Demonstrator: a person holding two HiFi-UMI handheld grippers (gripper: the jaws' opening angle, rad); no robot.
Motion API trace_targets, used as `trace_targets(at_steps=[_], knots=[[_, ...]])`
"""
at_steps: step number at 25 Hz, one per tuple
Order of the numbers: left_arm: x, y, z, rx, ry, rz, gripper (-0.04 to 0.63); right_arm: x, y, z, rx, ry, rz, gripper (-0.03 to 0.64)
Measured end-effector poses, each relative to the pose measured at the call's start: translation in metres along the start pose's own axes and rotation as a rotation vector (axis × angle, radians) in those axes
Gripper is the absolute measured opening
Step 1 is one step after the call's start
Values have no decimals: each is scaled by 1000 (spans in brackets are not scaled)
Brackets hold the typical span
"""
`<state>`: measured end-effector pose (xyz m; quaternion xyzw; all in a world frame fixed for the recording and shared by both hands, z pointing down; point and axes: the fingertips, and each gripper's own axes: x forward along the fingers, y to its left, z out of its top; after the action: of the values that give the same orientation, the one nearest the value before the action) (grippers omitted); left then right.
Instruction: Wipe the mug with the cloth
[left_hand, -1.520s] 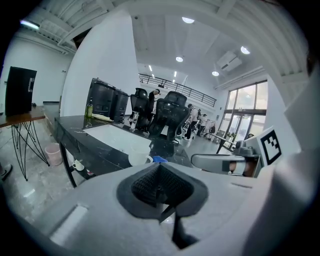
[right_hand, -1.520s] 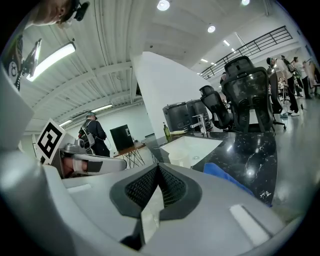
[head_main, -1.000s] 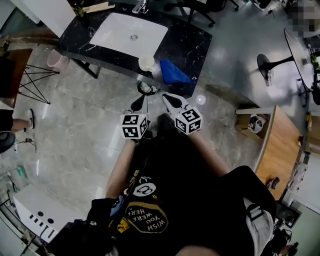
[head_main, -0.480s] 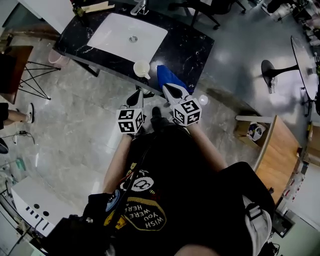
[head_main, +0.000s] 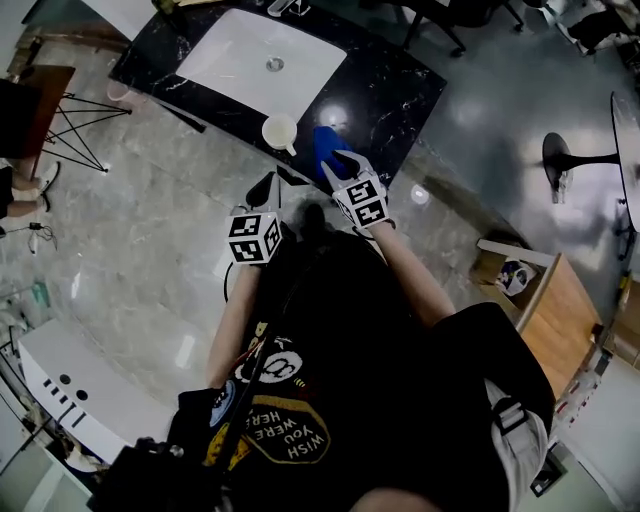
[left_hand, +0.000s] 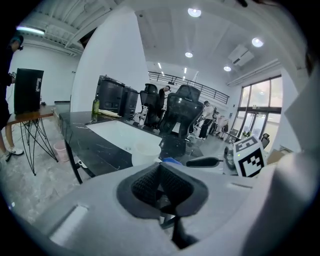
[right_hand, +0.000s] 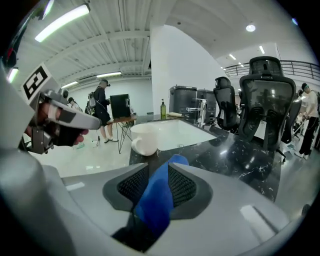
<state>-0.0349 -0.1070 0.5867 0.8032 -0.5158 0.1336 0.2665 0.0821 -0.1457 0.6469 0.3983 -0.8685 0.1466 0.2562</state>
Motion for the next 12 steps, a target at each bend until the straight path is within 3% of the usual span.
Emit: trace_targets(at_steps=[7, 10, 12], knots=[[9, 13, 0, -28, 23, 20, 5, 29, -1, -33, -9, 190, -51, 311], [14, 15, 5, -19, 21, 16, 5, 35, -7, -31, -28, 211, -108, 323], [16, 18, 9, -23, 15, 14, 5, 37, -16, -29, -24, 222, -143, 254]])
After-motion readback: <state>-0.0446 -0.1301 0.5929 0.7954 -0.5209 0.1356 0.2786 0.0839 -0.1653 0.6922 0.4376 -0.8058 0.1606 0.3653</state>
